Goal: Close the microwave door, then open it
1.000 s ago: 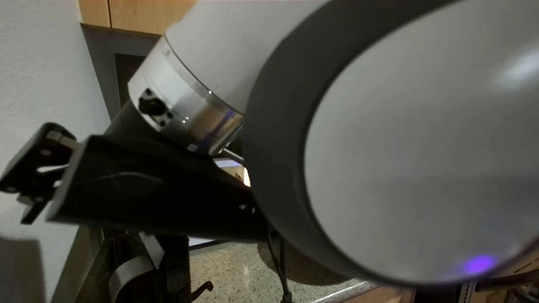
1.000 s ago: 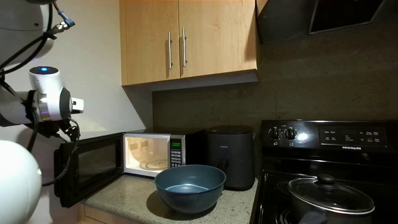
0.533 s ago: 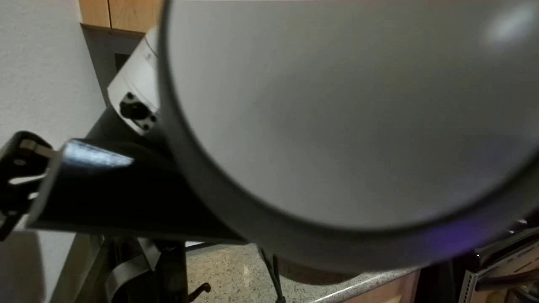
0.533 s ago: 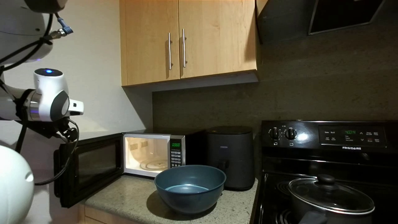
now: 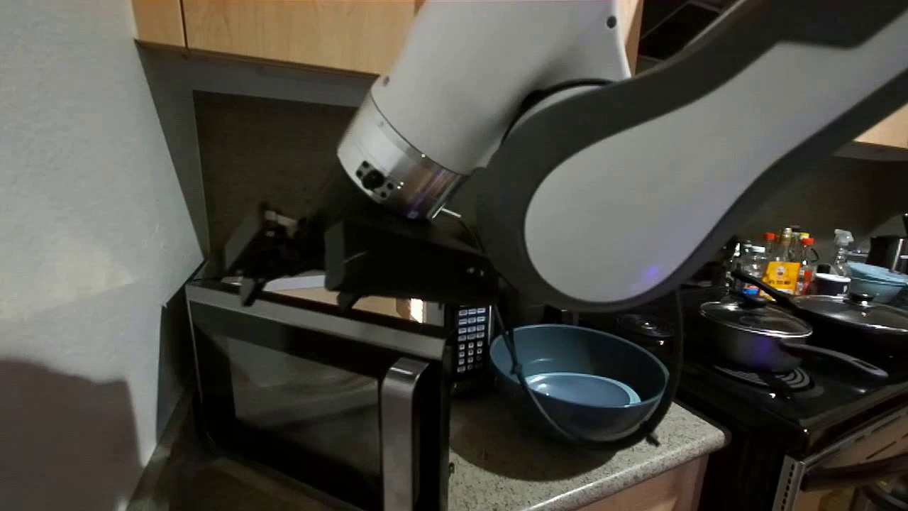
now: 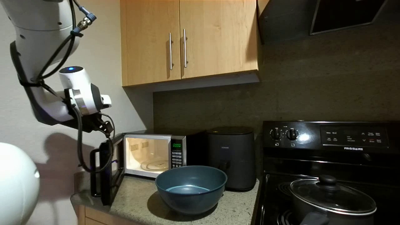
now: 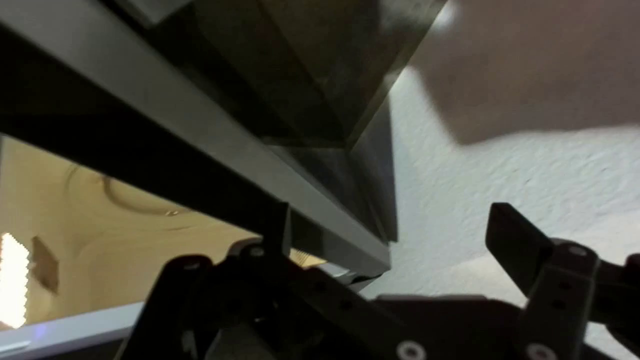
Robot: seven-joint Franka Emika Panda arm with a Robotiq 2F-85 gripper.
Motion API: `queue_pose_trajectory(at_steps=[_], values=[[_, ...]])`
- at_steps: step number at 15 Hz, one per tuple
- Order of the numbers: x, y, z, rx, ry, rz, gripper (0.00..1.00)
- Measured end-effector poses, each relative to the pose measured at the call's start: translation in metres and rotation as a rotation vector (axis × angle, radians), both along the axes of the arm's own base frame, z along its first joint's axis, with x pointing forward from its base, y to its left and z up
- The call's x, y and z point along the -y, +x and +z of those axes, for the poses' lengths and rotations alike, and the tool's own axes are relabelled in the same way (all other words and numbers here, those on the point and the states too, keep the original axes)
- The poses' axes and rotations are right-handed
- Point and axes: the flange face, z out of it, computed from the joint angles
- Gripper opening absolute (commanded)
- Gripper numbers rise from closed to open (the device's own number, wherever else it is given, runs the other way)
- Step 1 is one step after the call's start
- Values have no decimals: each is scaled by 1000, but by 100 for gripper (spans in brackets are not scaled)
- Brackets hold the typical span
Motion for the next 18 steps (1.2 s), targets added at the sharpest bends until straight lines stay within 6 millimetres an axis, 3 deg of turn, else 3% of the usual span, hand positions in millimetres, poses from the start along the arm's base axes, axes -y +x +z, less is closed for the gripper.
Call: queue_pose_trajectory(at_steps=[2,5,13,18], values=[[17,16,11,39,-50,-73,100],[16,20,18,53,-66,-110,100],[13,16,-1,-9,-94,-110,100],[51,42,-9,-15,-158,-203,100]])
